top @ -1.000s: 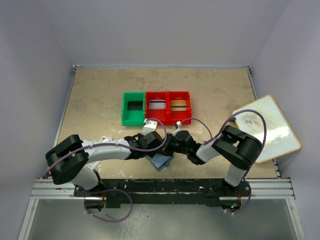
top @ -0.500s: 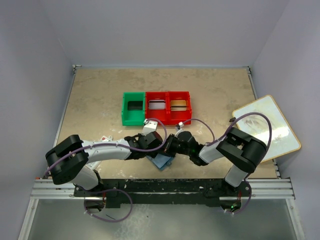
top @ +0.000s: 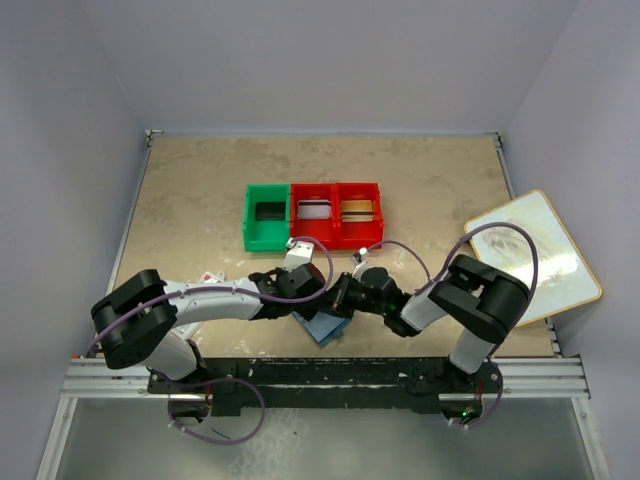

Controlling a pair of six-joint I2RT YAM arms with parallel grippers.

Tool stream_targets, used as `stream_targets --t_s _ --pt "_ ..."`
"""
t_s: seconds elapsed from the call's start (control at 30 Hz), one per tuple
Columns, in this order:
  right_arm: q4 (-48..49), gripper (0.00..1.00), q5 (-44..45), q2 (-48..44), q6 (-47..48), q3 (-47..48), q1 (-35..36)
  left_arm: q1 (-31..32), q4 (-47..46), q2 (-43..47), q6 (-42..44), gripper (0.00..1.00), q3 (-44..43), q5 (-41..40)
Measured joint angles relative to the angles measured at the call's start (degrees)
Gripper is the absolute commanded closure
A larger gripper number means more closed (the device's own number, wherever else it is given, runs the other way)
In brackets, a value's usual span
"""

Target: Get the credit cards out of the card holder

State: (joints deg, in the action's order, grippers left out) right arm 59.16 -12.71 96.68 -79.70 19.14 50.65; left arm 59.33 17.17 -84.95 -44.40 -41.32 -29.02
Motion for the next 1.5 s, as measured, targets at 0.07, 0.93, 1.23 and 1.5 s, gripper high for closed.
stream_targets --t_s 0.07,0.93,1.23,1.5 --pt "2.3 1.00 -0.7 1.2 0.5 0.0 0.0 0.0 0.1 0.0 0.0 0.91 0.0 0.0" --pt "8.4 1.00 -5.5 1.6 7.6 -1.8 0.0 0.0 2.7 0.3 -2.6 0.91 0.9 -3.4" --pt "-7.8 1.00 -8.4 1.5 12.8 7.6 -0.9 0.0 7.1 6.8 -5.2 0.84 1.8 -7.6" --pt "-16.5 1.00 -6.2 2.6 11.3 12.4 -1.8 0.0 2.4 22.3 -8.9 0.83 8.5 -4.1"
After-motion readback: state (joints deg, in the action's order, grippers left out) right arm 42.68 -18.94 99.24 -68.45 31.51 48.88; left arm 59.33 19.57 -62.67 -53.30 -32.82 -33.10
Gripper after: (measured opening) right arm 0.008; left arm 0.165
